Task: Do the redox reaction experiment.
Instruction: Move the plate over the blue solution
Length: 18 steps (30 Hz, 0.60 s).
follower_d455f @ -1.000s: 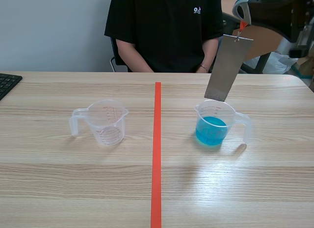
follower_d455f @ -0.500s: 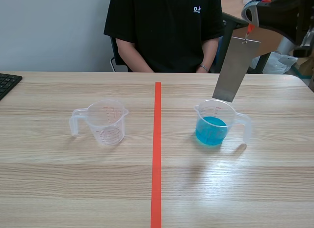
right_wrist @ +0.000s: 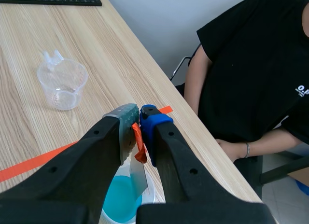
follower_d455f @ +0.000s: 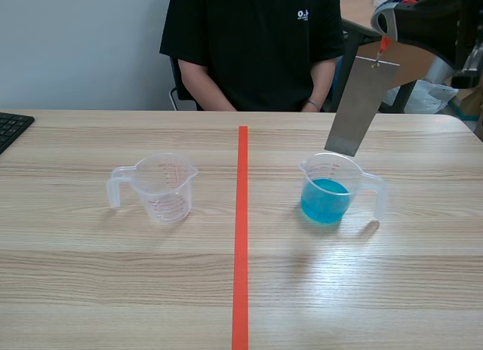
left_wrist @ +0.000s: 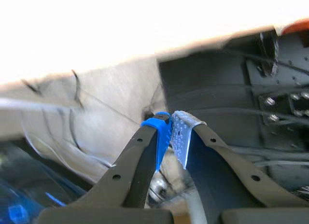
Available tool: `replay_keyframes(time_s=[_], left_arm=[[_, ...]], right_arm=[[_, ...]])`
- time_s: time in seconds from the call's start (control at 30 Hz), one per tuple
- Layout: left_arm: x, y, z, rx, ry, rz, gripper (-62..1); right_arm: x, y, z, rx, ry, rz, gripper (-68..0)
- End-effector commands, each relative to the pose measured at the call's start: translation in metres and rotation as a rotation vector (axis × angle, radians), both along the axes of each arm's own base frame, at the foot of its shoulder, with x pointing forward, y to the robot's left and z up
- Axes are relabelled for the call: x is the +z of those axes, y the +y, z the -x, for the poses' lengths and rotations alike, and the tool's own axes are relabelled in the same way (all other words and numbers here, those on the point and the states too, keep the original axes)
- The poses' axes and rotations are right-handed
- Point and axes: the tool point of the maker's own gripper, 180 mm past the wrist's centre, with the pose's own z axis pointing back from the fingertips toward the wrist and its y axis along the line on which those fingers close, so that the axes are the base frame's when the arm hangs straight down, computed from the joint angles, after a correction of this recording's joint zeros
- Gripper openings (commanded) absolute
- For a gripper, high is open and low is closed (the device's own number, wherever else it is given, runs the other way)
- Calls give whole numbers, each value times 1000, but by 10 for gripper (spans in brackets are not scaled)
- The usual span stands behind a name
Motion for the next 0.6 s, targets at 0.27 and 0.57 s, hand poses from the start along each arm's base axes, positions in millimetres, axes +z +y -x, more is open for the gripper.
replay_keyframes(time_s=[0.27, 0.57], left_arm=[[76, -20, -87, -411, -261, 73, -560], [142, -79, -160, -667, -474, 96, -560]], right_arm=[[13, -1, -1, 4, -34, -13, -660], [12, 0, -1, 7, -33, -12, -660]])
